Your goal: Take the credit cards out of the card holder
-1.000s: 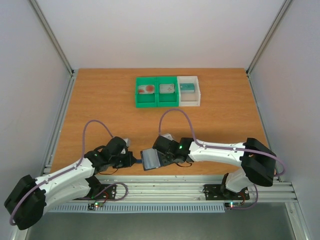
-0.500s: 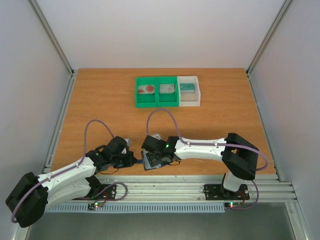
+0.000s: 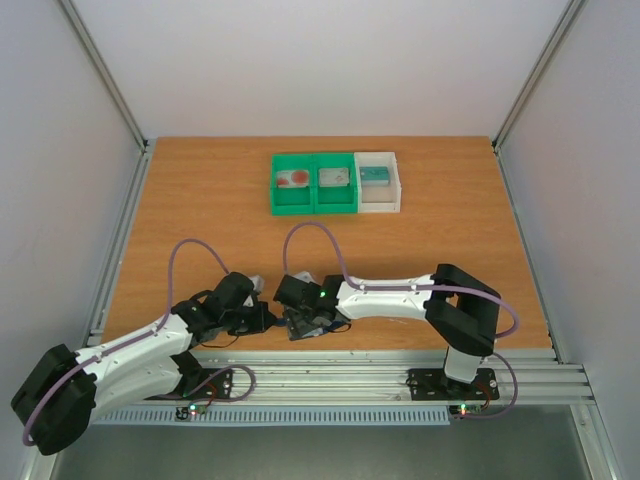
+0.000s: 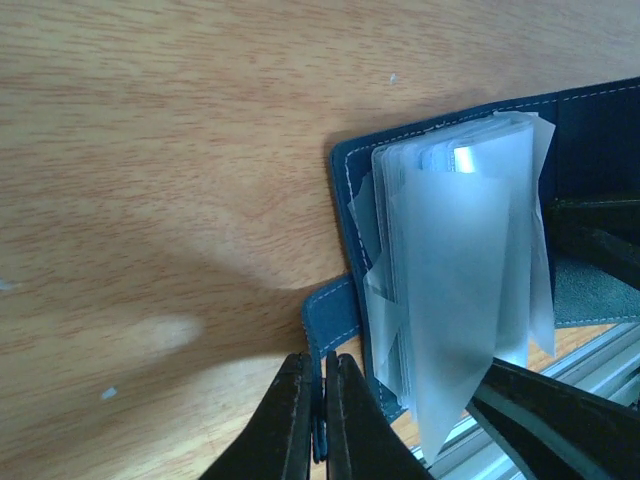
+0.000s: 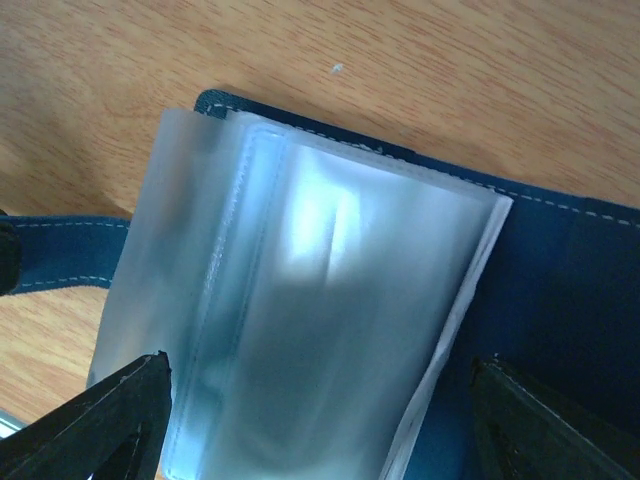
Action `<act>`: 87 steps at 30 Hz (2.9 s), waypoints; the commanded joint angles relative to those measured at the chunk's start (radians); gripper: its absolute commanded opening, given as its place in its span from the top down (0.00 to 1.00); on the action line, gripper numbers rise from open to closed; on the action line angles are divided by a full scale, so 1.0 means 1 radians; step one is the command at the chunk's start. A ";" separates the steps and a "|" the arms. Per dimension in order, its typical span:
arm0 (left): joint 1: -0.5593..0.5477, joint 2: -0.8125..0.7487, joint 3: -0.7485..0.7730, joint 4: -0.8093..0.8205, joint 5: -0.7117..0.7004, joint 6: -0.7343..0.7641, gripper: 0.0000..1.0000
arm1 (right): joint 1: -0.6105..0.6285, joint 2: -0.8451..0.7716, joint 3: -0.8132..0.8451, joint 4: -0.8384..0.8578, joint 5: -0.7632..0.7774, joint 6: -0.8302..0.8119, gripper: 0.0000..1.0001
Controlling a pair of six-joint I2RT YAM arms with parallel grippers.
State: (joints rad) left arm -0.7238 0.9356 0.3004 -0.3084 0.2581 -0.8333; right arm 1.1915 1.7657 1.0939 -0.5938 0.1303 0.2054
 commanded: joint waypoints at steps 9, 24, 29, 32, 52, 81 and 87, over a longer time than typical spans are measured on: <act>0.003 -0.001 -0.023 0.066 0.009 0.007 1.00 | 0.006 0.054 0.055 -0.082 0.093 0.026 0.16; 0.003 0.007 -0.015 0.060 0.021 0.043 1.00 | 0.006 -0.047 0.041 -0.168 0.234 0.016 0.25; 0.003 0.032 -0.013 0.080 0.037 0.042 0.99 | 0.005 -0.058 0.045 -0.174 0.248 0.005 0.30; 0.003 0.046 -0.014 0.093 0.041 0.040 1.00 | 0.002 -0.056 0.043 -0.173 0.245 0.000 0.35; 0.004 0.044 0.013 0.050 0.100 0.076 1.00 | -0.017 -0.221 -0.200 -0.123 0.202 0.093 0.97; 0.003 0.060 0.055 0.105 0.185 0.067 1.00 | 0.036 -0.325 -0.097 -0.159 0.175 0.045 0.68; 0.003 0.059 0.055 0.125 0.198 0.050 1.00 | 0.036 -0.236 -0.096 -0.052 0.161 0.027 0.60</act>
State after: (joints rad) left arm -0.7231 0.9901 0.3313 -0.2478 0.4313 -0.7650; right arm 1.2194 1.4761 0.9771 -0.7357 0.3038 0.2543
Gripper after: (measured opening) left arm 0.031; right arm 0.387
